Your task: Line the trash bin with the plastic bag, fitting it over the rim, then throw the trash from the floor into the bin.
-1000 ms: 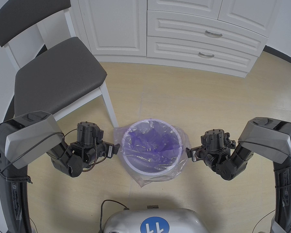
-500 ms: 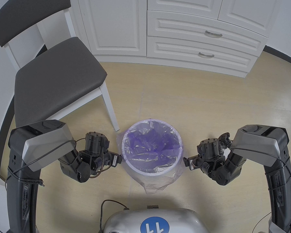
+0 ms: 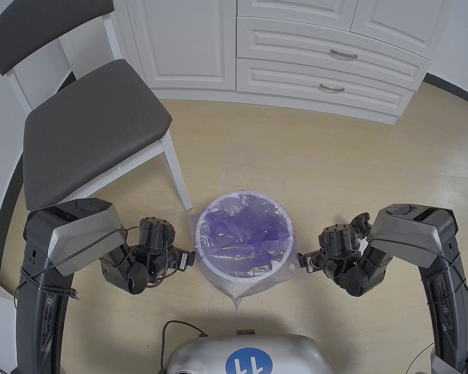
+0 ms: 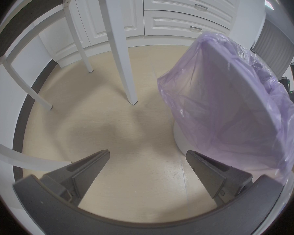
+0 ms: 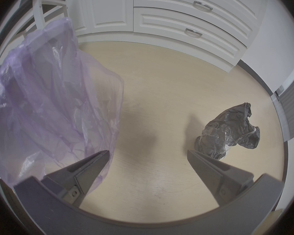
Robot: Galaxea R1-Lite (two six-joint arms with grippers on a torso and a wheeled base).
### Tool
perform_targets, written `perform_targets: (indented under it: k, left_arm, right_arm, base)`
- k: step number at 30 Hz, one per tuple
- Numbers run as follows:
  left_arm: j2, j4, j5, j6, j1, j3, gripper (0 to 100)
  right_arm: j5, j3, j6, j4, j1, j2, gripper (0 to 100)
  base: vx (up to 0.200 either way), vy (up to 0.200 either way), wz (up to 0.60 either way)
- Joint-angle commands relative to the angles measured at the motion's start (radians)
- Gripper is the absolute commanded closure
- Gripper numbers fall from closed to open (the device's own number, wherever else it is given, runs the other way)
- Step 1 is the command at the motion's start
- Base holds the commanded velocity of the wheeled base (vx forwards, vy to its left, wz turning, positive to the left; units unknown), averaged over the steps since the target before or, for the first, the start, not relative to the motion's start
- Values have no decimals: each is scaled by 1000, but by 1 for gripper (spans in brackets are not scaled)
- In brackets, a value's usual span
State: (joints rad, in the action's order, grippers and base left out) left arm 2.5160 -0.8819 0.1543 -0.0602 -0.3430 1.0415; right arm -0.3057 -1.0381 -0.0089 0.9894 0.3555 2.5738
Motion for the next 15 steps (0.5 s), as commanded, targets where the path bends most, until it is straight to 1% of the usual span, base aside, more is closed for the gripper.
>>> perform_targets:
  k: [1, 3, 5, 8, 10, 14, 15]
  left_arm:
    - [-17, -2, 8, -3, 7, -9, 0]
    - [-48, 0, 8, -4, 7, -23, 0]
    - [-106, 0, 5, -23, 12, -67, 0]
    - [-171, -5, -2, -70, 21, -127, 0]
    - [-207, -8, -9, -95, 30, -159, 0]
    - [-261, -19, -35, -115, 42, -204, 0]
    - [-293, -20, -51, -124, 58, -224, 0]
  right_arm:
    - [0, 58, -2, -1, -1, -89, 0]
    - [0, 93, -3, -3, 3, -141, 0]
    - [4, 173, -17, -3, 11, -239, 0]
    - [30, 259, -75, 0, 13, -334, 0]
    - [50, 309, -98, 11, 14, -388, 0]
    - [47, 357, -89, 23, 37, -448, 0]
    - [43, 374, -77, 52, 56, -477, 0]
  base:
    - [0, 0, 0]
    - [0, 0, 0]
    - [0, 0, 0]
    - [0, 0, 0]
    - [0, 0, 0]
    - [0, 0, 0]
    - [0, 0, 0]
